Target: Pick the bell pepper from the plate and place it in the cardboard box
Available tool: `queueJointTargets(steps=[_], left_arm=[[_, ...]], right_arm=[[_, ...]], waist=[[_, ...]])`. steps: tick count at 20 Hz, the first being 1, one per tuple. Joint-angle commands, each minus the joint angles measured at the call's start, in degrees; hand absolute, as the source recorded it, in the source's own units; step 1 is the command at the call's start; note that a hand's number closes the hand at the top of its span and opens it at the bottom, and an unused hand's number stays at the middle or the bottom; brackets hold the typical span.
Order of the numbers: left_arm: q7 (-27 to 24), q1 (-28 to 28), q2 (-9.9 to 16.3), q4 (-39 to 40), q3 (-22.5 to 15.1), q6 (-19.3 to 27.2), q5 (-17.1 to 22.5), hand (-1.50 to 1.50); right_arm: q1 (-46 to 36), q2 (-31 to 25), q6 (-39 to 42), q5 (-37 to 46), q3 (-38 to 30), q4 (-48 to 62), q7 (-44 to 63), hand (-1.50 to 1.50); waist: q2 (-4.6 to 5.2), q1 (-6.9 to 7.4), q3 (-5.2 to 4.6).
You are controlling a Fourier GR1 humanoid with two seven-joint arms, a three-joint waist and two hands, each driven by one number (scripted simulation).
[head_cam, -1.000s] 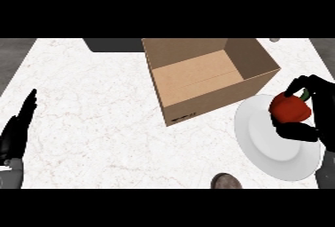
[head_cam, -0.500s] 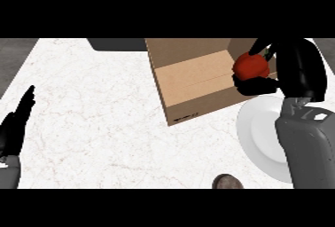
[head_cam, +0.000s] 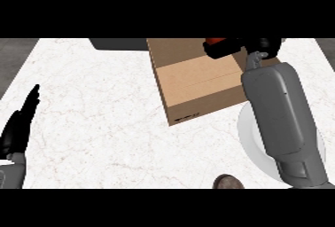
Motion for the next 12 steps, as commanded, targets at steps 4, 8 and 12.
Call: queueJointTargets(steps=[4, 8, 12], left_arm=[[-1.28, 0.60, -1.79, -0.11, -1.08, 0.70, -0.88, 0.00], [-1.60, 0.21, -1.04, -0.83, -1.04, -0.65, -0.33, 0.00], [-0.73, -2.60, -1.16, 0.62, -0.85, 0.36, -1.07, 0.00]], right_arm=[[-10.62, -0.45, -10.63, 0.03, -5.16, 25.10, -6.79, 1.50], [-13.04, -2.14, -15.37, 1.52, -6.67, 35.90, -9.40, 1.50], [-14.94, 0.07, -19.32, -0.80, -10.19, 42.16, -7.40, -1.50]], waist=[[0.46, 1.12, 0.01], [0.92, 2.26, 0.02], [1.04, 2.01, 0.03]])
